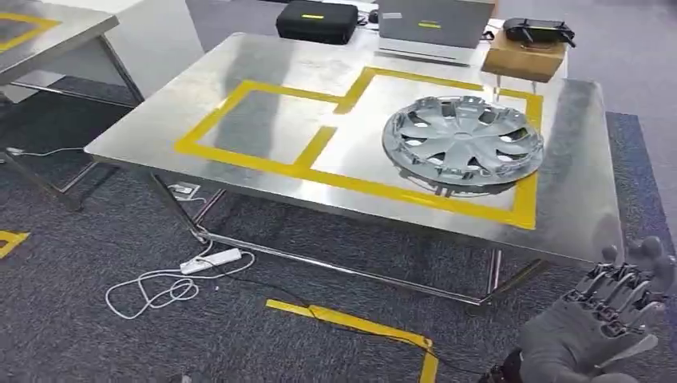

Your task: Take the parts from the cabinet and place them on the table.

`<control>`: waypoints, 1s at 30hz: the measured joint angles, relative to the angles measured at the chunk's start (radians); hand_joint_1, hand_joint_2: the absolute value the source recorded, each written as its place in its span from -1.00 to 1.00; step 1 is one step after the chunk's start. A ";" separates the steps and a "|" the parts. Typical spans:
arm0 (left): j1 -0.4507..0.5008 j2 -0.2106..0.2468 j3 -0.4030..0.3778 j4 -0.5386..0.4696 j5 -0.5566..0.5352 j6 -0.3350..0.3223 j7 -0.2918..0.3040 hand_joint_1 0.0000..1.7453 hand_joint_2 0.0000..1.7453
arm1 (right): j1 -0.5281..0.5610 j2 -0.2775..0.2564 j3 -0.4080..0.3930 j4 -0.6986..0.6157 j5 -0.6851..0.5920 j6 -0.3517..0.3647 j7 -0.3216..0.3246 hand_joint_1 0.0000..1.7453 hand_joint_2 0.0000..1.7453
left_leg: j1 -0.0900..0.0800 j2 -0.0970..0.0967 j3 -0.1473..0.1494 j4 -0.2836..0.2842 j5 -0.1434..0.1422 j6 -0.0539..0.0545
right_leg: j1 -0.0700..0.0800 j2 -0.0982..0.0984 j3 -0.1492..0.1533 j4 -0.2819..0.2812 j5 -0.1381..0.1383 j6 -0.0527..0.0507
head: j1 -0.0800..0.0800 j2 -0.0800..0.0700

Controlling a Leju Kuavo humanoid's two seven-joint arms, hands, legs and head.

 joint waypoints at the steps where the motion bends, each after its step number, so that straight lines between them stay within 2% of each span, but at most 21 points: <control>1: -0.001 0.000 0.004 0.000 0.000 0.010 0.006 -1.00 1.00 | -0.004 -0.004 0.000 0.000 -0.003 0.000 0.000 -1.00 -1.00 | -0.002 0.001 -0.015 0.001 0.012 0.001 | 0.000 0.000 -0.020 0.081 -0.047 0.004 | 0.000 0.000; 2: -0.002 0.000 0.006 0.000 0.001 0.015 0.008 -1.00 -1.00 | -0.006 -0.006 0.000 0.000 -0.004 0.000 0.000 -1.00 -1.00 | -0.003 0.002 -0.032 0.001 0.024 0.002 | 0.000 0.000 -0.033 0.146 -0.067 0.005 | 0.000 0.000; 3: -0.002 0.000 0.008 0.000 0.001 0.017 0.009 -1.00 -1.00 | -0.006 -0.008 0.000 0.000 -0.005 0.000 0.000 -1.00 -1.00 | -0.005 0.002 -0.048 0.002 0.035 0.001 | 0.000 0.000 -0.032 0.177 -0.056 0.006 | 0.001 0.000; 4: -0.002 0.000 0.009 0.000 0.001 0.020 0.010 -1.00 -1.00 | -0.007 -0.011 0.000 0.001 -0.006 0.000 0.002 -1.00 -1.00 | -0.006 0.003 -0.064 0.002 0.043 0.000 | 0.000 0.000 -0.011 0.170 -0.014 0.004 | 0.001 0.000; 6: -0.003 0.000 0.010 0.000 0.001 0.037 0.014 -1.00 -1.00 | -0.012 -0.013 0.001 0.001 -0.012 0.000 0.003 -1.00 -1.00 | -0.008 0.003 -0.092 0.005 0.065 -0.006 | 0.000 0.000 0.079 0.065 0.078 -0.001 | 0.001 0.000; 7: -0.005 0.000 0.010 0.000 0.001 0.049 0.018 -1.00 -1.00 | -0.016 -0.015 0.001 0.001 -0.017 0.000 0.004 -1.00 -1.00 | -0.008 0.002 -0.099 0.009 0.073 -0.010 | 0.001 0.000 0.147 -0.026 0.074 -0.006 | 0.001 0.000; 8: -0.006 -0.001 0.010 0.000 0.001 0.061 0.022 -1.00 -1.00 | -0.022 -0.016 0.001 0.001 -0.024 0.000 0.006 -1.00 -1.00 | -0.014 0.000 -0.103 0.014 0.078 -0.014 | 0.004 -0.001 0.230 -0.122 0.049 -0.011 | 0.003 0.000; 9: -0.006 -0.002 0.011 0.000 0.002 0.072 0.024 -1.00 -1.00 | -0.029 -0.017 0.002 0.001 -0.027 0.000 0.006 -1.00 -1.00 | -0.016 0.002 -0.105 0.019 0.083 -0.018 | 0.004 0.000 0.256 -0.187 0.023 -0.016 | 0.000 0.000; 10: -0.009 -0.002 0.011 0.000 0.005 0.087 0.025 -1.00 -1.00 | -0.036 -0.019 0.002 0.001 -0.035 0.000 0.006 -1.00 -1.00 | -0.016 0.002 -0.113 0.024 0.093 -0.023 | 0.004 0.000 0.256 -0.204 0.010 -0.021 | 0.003 0.000; 12: -0.009 -0.002 0.013 0.000 0.007 0.122 0.029 -1.00 -1.00 | -0.036 -0.023 0.001 0.001 -0.047 0.000 0.006 -1.00 -1.00 | -0.015 0.003 -0.119 0.023 0.106 -0.035 | 0.002 0.001 0.243 -0.198 0.021 -0.037 | 0.003 0.000; 13: -0.008 -0.003 0.016 0.000 0.007 0.146 0.036 -1.00 -1.00 | -0.038 -0.025 0.001 0.000 -0.050 0.000 0.005 -1.00 -1.00 | -0.011 -0.001 -0.125 0.034 0.085 -0.043 | -0.001 -0.003 0.239 -0.199 0.029 -0.044 | 0.003 0.000; 14: -0.008 -0.005 0.017 0.000 0.006 0.165 0.040 -1.00 -1.00 | -0.040 -0.026 0.001 0.000 -0.054 0.000 0.005 -1.00 -1.00 | -0.009 -0.002 -0.136 0.070 0.038 -0.050 | -0.001 -0.004 0.234 -0.198 0.035 -0.051 | -0.002 0.000; 16: -0.006 -0.006 0.019 0.000 0.004 0.188 0.042 -1.00 -1.00 | -0.039 -0.029 0.002 0.000 -0.055 0.000 0.004 -1.00 -1.00 | -0.005 -0.002 -0.183 0.226 -0.067 -0.060 | 0.001 -0.008 0.222 -0.197 0.046 -0.057 | -0.002 0.000; 17: -0.006 -0.006 0.021 0.000 0.003 0.196 0.043 -1.00 -1.00 | -0.039 -0.030 0.002 0.000 -0.056 0.000 0.004 -1.00 -1.00 | -0.003 -0.002 -0.204 0.303 -0.095 -0.062 | 0.002 -0.008 0.214 -0.194 0.051 -0.056 | -0.001 0.000; 18: -0.006 -0.006 0.025 0.000 0.002 0.204 0.044 -1.00 -1.00 | -0.039 -0.032 0.002 0.000 -0.056 0.000 0.004 -1.00 -1.00 | -0.003 -0.002 -0.208 0.337 -0.097 -0.063 | 0.003 -0.009 0.207 -0.191 0.054 -0.056 | -0.001 0.000; 20: -0.005 -0.008 0.027 0.000 -0.002 0.233 0.055 -1.00 -1.00 | -0.039 -0.035 0.002 0.000 -0.056 0.000 0.004 -1.00 -1.00 | -0.002 -0.002 -0.151 0.269 -0.047 -0.059 | 0.003 -0.009 0.198 -0.181 0.056 -0.054 | -0.002 0.000; 22: -0.005 -0.008 0.028 0.000 -0.006 0.251 0.059 -1.00 -1.00 | -0.039 -0.037 0.002 -0.003 -0.056 0.000 0.003 -1.00 -1.00 | -0.004 -0.005 -0.047 0.090 0.025 -0.045 | 0.005 -0.008 0.203 -0.171 0.055 -0.053 | -0.002 0.000; 23: -0.005 -0.008 0.029 0.000 -0.008 0.252 0.059 -1.00 -1.00 | -0.039 -0.037 0.002 -0.003 -0.056 0.000 0.003 -1.00 -1.00 | -0.008 -0.009 -0.022 0.055 0.013 -0.032 | 0.006 -0.009 0.177 -0.169 0.054 -0.050 | 0.000 0.000; 27: -0.005 -0.011 0.030 0.000 -0.008 0.259 0.062 -1.00 -1.00 | -0.040 -0.042 0.002 -0.006 -0.056 0.000 0.003 -1.00 -1.00 | -0.007 -0.006 -0.034 0.024 0.014 -0.015 | 0.010 -0.007 0.173 -0.158 0.061 -0.029 | -0.002 0.000; 29: -0.007 -0.015 0.030 0.000 -0.010 0.271 0.065 -1.00 -1.00 | -0.042 -0.045 0.003 -0.011 -0.056 0.000 0.002 -1.00 -1.00 | 0.002 -0.004 -0.033 0.010 0.020 -0.008 | 0.011 -0.001 0.145 -0.119 0.022 -0.016 | 0.006 0.000; 30: -0.008 -0.016 0.030 0.000 -0.013 0.289 0.077 -1.00 -1.00 | -0.042 -0.048 0.003 -0.013 -0.058 0.000 0.002 -1.00 -1.00 | 0.002 -0.004 -0.037 0.010 0.022 -0.005 | 0.008 0.000 0.110 -0.049 -0.014 -0.012 | 0.011 0.000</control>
